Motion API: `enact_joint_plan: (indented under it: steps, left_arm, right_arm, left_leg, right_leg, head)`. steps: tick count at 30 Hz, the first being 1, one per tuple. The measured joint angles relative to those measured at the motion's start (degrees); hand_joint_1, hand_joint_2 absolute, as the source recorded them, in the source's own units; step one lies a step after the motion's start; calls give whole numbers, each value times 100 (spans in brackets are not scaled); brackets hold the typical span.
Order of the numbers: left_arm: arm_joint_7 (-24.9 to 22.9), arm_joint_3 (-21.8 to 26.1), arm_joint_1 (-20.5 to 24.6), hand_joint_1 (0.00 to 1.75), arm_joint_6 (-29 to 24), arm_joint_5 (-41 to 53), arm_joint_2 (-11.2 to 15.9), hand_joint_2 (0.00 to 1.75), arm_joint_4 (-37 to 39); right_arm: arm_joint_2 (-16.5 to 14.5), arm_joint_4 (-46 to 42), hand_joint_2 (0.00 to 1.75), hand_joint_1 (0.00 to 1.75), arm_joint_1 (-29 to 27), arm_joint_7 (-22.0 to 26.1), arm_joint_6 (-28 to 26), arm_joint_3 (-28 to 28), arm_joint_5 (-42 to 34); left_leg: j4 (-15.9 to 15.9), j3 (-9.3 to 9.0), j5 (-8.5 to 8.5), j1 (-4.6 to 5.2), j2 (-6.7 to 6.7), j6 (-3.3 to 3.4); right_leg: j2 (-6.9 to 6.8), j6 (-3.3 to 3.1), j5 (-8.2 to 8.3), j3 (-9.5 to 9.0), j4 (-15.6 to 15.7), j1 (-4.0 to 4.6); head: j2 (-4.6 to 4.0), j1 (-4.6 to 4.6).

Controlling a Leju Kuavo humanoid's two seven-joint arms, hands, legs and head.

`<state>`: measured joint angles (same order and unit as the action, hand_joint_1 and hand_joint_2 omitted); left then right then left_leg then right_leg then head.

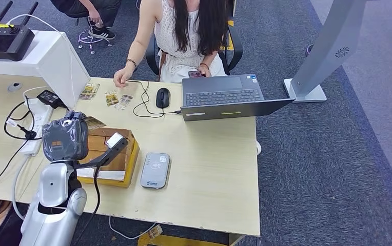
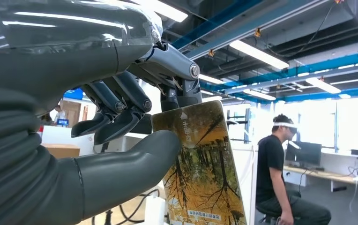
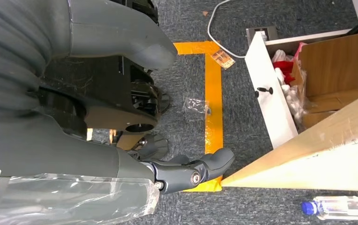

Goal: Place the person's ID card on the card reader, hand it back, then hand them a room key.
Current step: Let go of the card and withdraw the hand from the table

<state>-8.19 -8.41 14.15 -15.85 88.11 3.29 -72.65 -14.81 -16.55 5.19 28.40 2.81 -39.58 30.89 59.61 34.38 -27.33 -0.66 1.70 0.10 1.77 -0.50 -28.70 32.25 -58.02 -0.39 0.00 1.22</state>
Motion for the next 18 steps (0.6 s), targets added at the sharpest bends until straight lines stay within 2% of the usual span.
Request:
enact_joint_plan:
  steps: [4, 10, 14, 18]
  left_arm:
    - [-7, 0, 338, 175, 17, 1, 60, 175, 211]
    - [-172, -13, 1437, 175, 415, 2, 333, 175, 957]
    - [-223, -77, 1979, 175, 656, 2, 469, 175, 1404]
    - [-228, -103, 2215, 0, 664, 1, 515, 175, 1650]
  right_arm:
    - [-6, 18, 175, 0, 20, -5, 3, 6, 51]
    - [13, 36, 175, 0, 43, -77, 19, 41, 104]
    - [33, 54, 175, 0, 47, -96, 26, 71, 110]
    - [37, 61, 175, 0, 50, -112, 43, 124, 110]
  left_leg:
    - [1, 3, 1, -3, 4, -1]
    - [1, 0, 10, -4, 1, -13]
    - [1, 0, 11, -4, 0, -14]
    - [1, 0, 10, -3, -1, -14]
  right_leg:
    - [-4, 0, 0, 4, 0, 1]
    - [0, -3, 7, 3, -6, 2]
    - [2, -4, 9, 4, -7, 2]
    - [3, -3, 9, 4, -7, 2]
  head:
    - [0, -1]
    - [0, 0]
    - [0, 1]
    - [0, 2]
